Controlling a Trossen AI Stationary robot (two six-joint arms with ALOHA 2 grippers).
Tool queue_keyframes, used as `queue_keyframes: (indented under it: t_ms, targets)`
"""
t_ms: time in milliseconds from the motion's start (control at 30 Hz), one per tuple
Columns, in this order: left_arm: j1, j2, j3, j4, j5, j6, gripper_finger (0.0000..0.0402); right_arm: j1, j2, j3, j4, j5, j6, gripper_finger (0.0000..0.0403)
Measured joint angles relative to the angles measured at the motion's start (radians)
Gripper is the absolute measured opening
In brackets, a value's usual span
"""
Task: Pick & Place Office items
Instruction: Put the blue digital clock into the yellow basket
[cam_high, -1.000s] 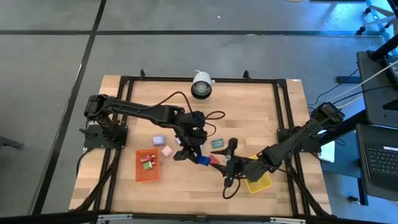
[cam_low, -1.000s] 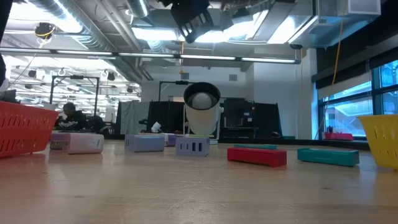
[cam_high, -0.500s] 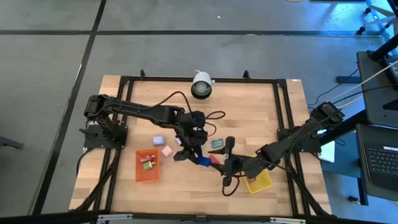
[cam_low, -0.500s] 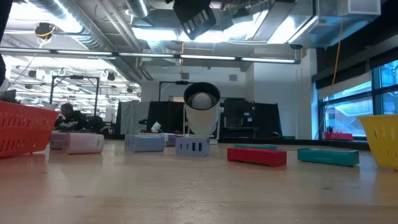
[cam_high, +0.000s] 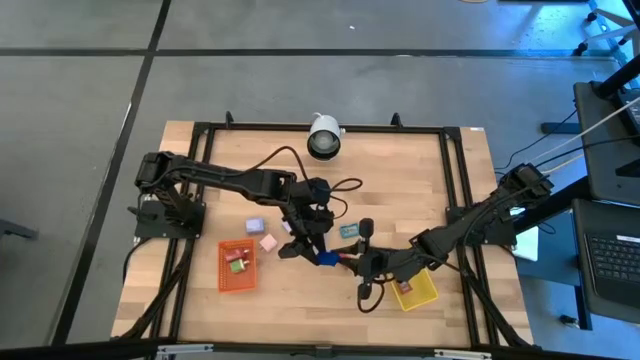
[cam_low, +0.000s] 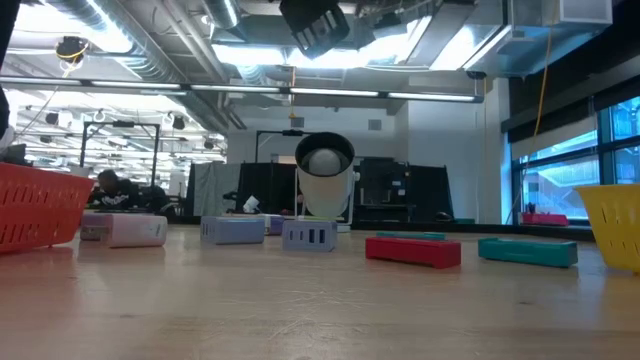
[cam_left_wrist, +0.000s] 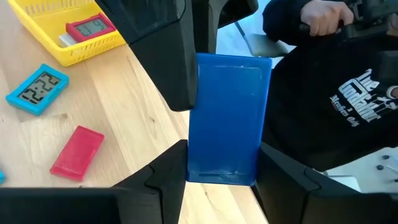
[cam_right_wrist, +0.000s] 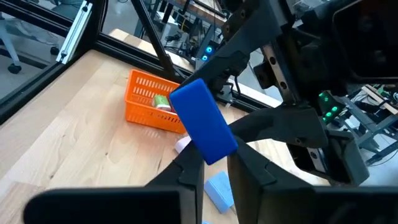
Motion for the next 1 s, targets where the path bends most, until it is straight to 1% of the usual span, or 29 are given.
queue_keyframes:
  t_ms: [167,367,467,567,867,1000]
  targets:
    - [0.000,0.000,0.000,-0.002,0.006,0.001,0.0162,0.000,0.000,0.000,-0.002,0.003,0.000,0.0034]
    - [0.002,0.000,0.000,-0.001,0.024,-0.016,0.0175,-0.001,0.001,0.000,0.005,0.007,-0.011,0.0005]
    - [0.008,0.000,0.000,0.010,0.041,-0.036,0.0170,-0.002,0.001,0.000,0.010,0.015,-0.011,0.0003]
    - [0.011,0.000,0.000,0.013,0.046,-0.038,0.0158,-0.001,0.000,0.000,0.011,0.014,-0.011,0.0030]
    - [0.013,0.001,0.000,0.010,0.044,-0.038,0.0160,0.008,0.000,0.001,0.004,0.004,-0.009,0.0167]
    - [0.013,0.001,0.000,-0.012,0.066,-0.038,0.0154,0.019,0.000,0.001,0.006,0.002,-0.030,0.0221]
